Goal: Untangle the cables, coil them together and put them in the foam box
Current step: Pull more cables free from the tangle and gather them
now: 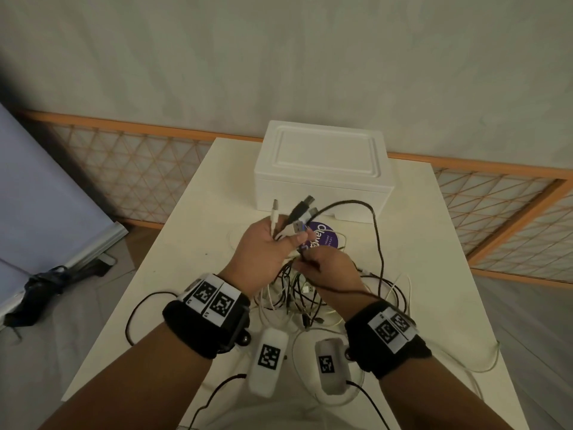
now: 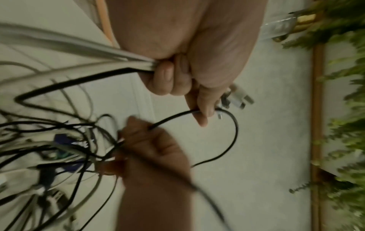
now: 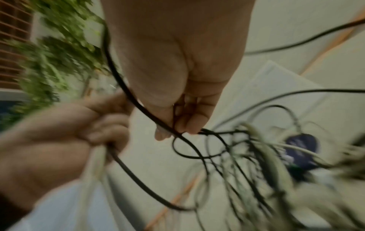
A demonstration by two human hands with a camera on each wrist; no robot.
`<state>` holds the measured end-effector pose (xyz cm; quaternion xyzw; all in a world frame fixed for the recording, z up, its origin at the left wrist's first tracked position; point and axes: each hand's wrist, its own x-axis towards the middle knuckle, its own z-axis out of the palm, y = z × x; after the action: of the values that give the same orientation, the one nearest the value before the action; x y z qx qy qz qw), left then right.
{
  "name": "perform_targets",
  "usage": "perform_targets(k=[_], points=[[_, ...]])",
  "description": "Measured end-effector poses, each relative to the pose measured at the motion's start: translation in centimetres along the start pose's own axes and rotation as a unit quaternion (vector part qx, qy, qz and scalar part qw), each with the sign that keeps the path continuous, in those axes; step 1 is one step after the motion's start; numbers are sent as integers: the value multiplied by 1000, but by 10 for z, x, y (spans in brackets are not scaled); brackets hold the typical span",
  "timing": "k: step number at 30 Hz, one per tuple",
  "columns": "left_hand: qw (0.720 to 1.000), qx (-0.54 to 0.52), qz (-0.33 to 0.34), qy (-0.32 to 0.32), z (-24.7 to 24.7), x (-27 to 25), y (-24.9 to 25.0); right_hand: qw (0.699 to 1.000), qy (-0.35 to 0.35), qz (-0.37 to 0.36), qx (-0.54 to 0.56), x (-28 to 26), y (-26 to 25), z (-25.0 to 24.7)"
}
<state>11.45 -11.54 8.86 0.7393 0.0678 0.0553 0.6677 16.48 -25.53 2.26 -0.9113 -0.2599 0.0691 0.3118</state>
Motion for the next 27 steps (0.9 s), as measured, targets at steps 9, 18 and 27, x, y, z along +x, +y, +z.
perform_targets(k=[9, 18, 27], points=[[994, -75, 4, -75, -4, -4, 20, 997, -39, 56, -17, -10, 33, -1], [956, -246, -152, -57, 17, 0, -32, 958, 125, -8, 258, -7, -23, -52], [963, -54, -130, -230, 19, -5, -64, 918, 190, -43, 345, -19, -36, -61]])
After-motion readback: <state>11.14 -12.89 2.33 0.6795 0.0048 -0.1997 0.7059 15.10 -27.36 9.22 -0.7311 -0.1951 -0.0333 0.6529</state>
